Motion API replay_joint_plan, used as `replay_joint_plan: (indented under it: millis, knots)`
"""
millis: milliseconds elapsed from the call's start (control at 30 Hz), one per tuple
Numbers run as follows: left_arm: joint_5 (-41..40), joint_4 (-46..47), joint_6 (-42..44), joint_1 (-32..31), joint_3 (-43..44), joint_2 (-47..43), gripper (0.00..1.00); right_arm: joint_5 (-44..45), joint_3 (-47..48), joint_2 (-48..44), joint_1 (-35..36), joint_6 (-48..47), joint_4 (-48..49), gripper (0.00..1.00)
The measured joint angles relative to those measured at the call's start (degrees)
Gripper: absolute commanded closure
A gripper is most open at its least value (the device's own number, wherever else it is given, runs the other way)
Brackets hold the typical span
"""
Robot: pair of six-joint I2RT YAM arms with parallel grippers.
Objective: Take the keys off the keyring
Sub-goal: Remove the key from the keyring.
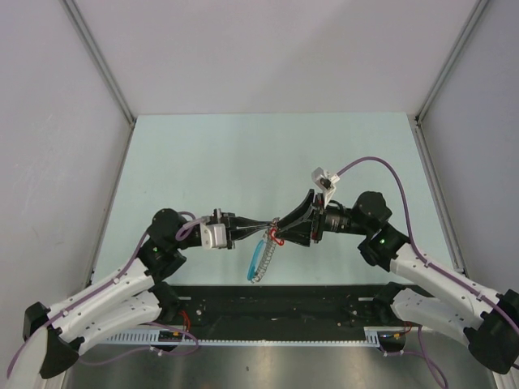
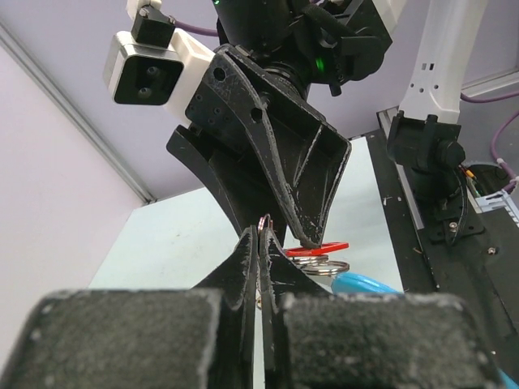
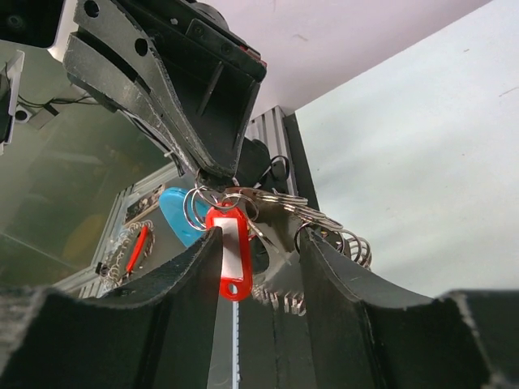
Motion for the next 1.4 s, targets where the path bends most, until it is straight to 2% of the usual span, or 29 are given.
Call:
replay_joint_plan:
  millis: [167, 367, 500, 633, 800, 867, 1000, 1100, 1267, 1300, 1367, 1400]
  knots:
    - [-0.04, 0.61, 0.02, 0.0, 0.02, 0.0, 1.0, 0.63, -0.11, -0.76, 0.09, 0.09, 0.24, 0.57]
    - [-0.28, 0.63, 0.15, 0.0, 0.0, -0.13, 1.0, 1.22, -0.11, -0.87, 0.28, 1.73, 0.76, 0.53]
    - [-0.61, 0.66, 0.2, 0.0, 0.0, -0.46, 1.0, 1.79, -0.11, -0.87, 0.87, 1.92, 1.18, 0.64]
    - [-0.76, 0.66, 0.63, 0.0, 0.02, -0.81, 0.99, 2.8, -0.26, -0.85, 1.25, 1.9, 1.09, 0.65]
    - [-1.86, -0.24, 1.75, 0.0, 0.02, -0.79, 1.0, 3.69, -0.44, -0.63, 1.68, 1.92, 1.25, 0.5]
    - [-2.49, -0.87, 2.27, 0.0, 0.02, -0.79, 1.0, 3.76, -0.46, -0.2, 1.81, 2.08, 1.77, 0.51]
    - [-3.39, -1.49, 2.93, 0.0, 0.02, -0.79, 1.0, 4.39, -0.59, 0.39, 1.86, 2.23, 2.27, 0.62]
    - [-3.76, -1.49, 3.48, 0.0, 0.02, -0.79, 1.0, 5.44, -0.74, 0.46, 1.88, 2.29, 2.19, 0.63]
    - [-4.68, -1.57, 3.76, 0.0, 0.02, -0.7, 0.99, 6.21, -0.79, 0.72, 1.99, 2.58, 2.73, 0.51]
    - [-5.01, -1.66, 3.82, 0.02, 0.04, -0.66, 1.0, 6.21, -0.79, 0.83, 2.05, 2.69, 2.99, 0.54]
    - [-5.35, -1.68, 3.91, 0.07, 0.04, -0.57, 1.0, 6.32, -0.85, 1.05, 2.14, 2.84, 3.58, 0.7]
    - [-5.4, -1.68, 4.02, 0.04, 0.07, -0.57, 1.0, 6.51, -0.87, 1.09, 2.14, 2.86, 3.67, 0.71]
